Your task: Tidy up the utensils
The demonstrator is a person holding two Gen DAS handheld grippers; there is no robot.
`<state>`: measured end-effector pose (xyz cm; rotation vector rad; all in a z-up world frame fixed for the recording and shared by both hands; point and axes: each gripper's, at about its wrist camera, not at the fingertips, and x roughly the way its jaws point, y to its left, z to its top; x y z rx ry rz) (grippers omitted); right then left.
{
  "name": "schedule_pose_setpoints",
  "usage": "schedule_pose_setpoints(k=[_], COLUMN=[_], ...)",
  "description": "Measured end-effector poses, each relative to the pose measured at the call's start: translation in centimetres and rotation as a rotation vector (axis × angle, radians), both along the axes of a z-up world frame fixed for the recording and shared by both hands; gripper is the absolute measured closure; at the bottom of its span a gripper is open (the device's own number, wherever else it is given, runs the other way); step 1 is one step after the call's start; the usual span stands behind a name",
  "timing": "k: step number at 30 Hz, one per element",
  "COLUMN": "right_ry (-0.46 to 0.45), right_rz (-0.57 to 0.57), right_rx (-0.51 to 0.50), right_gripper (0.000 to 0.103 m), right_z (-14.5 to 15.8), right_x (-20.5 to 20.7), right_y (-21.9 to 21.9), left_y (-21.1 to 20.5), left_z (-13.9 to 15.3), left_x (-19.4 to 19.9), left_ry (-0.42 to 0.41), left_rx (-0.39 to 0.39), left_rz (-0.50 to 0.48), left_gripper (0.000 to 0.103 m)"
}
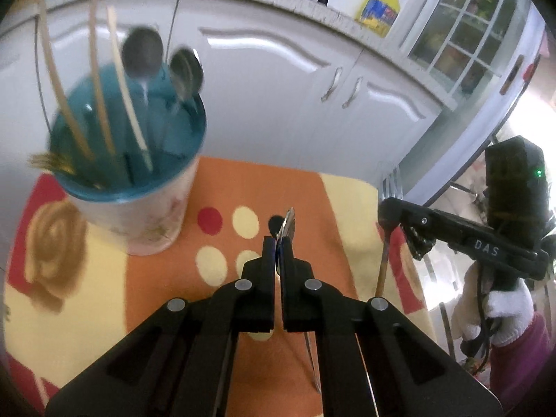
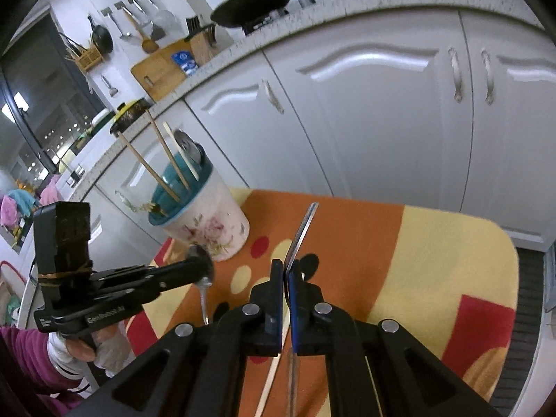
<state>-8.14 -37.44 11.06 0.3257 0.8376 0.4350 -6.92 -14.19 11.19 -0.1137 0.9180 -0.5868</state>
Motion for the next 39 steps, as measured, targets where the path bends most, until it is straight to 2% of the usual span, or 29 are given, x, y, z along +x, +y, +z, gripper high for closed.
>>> schedule_pose_setpoints(k=[14,25,32,39], right_ry=[-0.130,-0.231,-0.294,-0.335], right_rz=[0.010,0.080,0.109,0.080], right_rx=[-0.024,-0.004,-0.001,-0.037], right_gripper=[0.101,0.101,0.101,0.101], right_z=[6.6,12.9,16.3,17.2], right_x=[-1.6,-0.2,1.7,4.9], right_y=[2.9,6.9,10.0,13.4], left_y=[4.3,10.0,11.9,11.7], left_z=[6.4,13.5,16.4,16.6], left_x=[-1.5,1.8,4.9,7.5], left_ry=[-0.099,-0.190,-0.286,-0.361], left_rx=[-0.044,-0.089,-0.051,0.029], left_rz=[0.047,0.165,0.259,0.318], left_gripper=[0.102,0.102,0.102,0.102])
